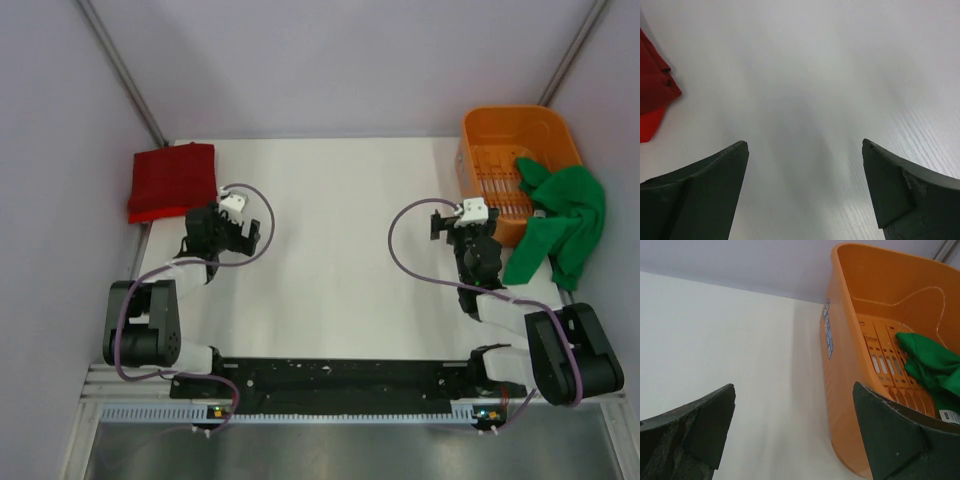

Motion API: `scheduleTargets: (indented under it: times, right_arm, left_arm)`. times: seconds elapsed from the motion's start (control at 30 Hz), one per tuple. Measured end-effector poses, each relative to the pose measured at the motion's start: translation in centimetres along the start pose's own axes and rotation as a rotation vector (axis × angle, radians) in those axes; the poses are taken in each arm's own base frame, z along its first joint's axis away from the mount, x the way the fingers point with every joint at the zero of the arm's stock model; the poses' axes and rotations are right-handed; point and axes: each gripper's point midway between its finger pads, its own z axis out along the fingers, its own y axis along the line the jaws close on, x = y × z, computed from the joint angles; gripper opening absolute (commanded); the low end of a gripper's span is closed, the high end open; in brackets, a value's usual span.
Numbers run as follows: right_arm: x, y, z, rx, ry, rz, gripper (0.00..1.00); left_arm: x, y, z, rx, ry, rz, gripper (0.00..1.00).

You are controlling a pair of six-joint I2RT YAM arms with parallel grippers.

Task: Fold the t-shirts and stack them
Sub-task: Grab crumpled tshirt from bin with the right arm

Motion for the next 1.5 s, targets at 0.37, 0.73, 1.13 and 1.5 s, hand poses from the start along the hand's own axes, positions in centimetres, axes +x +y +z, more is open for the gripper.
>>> scheduleTargets:
  times: [0.37, 0.73, 1.13, 1.5]
  right_arm:
    - [-9.4, 3.9, 0.3, -0.263, -0.163, 0.147, 0.99]
    - [-28.7, -11.1, 4.6, 0.051, -0.086, 0.188, 0.91]
    - [-0.9, -23.1, 7.2, 0.541, 0.863, -0.062, 0.90]
    - [5.3, -27.6, 6.0, 0.628, 1.237, -0.493, 0.58]
  left_arm:
    - [-10.5, 3.5, -5.4, -0.173, -0.144, 0.073, 0.99]
    - [-23.4, 5.3, -13.1, -0.264, -0.277, 0.048, 0.99]
    - [-12.4, 3.5, -6.3, -0.101, 0.159, -0.022, 0.99]
    - [-13.8, 3.6, -6.5, -0.071, 0.257, 0.006, 0.99]
